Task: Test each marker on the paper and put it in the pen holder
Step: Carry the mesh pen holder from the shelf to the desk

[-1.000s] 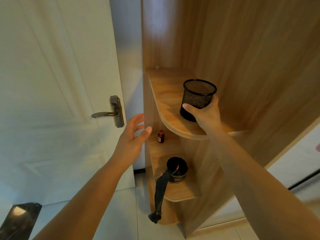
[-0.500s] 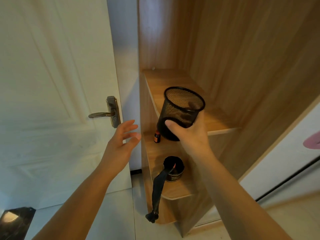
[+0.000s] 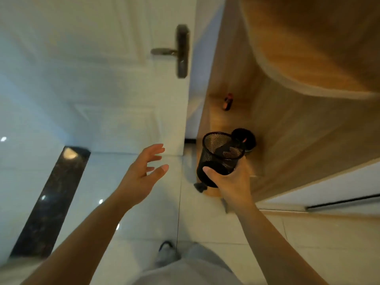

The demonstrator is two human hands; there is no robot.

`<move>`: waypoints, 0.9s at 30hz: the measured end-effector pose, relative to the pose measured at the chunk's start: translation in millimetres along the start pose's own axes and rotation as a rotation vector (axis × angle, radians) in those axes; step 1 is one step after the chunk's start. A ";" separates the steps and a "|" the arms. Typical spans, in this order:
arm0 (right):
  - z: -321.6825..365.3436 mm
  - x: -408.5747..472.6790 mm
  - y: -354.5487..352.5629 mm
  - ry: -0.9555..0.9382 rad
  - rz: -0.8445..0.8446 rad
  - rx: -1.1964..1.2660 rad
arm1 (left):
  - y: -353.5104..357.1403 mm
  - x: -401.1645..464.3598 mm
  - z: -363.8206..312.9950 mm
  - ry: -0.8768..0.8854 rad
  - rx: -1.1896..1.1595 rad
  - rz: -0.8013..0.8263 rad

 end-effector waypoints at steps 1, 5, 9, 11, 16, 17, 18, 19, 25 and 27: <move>-12.2 -4.2 10.7 0.014 0.050 -0.022 | -3.9 -11.2 13.2 -0.026 0.008 -0.020; -50.6 -21.2 49.3 0.041 0.353 -0.134 | -8.4 -63.2 58.5 -0.165 -0.005 -0.191; -74.9 -37.6 69.3 0.009 0.652 -0.268 | 7.6 -128.0 92.4 -0.280 -0.062 -0.407; -79.9 -46.0 74.1 -0.083 0.773 -0.369 | 23.4 -167.4 105.1 -0.341 -0.096 -0.543; -78.9 -104.1 94.2 -0.426 1.156 -0.629 | 75.2 -278.3 129.0 -0.510 -0.279 -0.932; -79.3 -121.0 99.2 -0.448 1.241 -0.661 | 86.7 -301.1 131.5 -0.543 -0.314 -1.003; -80.0 -138.9 104.5 -0.467 1.317 -0.694 | 98.1 -323.9 133.2 -0.570 -0.351 -1.080; -81.1 -157.1 109.9 -0.490 1.386 -0.724 | 108.9 -346.4 134.7 -0.590 -0.386 -1.164; -95.7 -287.8 134.2 -0.741 1.729 -0.866 | 185.7 -481.8 135.5 -0.675 -0.572 -1.660; -103.4 -339.1 136.5 -0.797 1.834 -0.906 | 216.1 -526.2 134.4 -0.694 -0.612 -1.790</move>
Point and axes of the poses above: each hand's wrist, its own x-axis towards the middle knuckle, its own y-axis out of the palm, z = x × y, the point moved 1 cm from there along x, towards the middle knuckle, and after that the axes turned 8 degrees about -x, right-handed, at the moved point
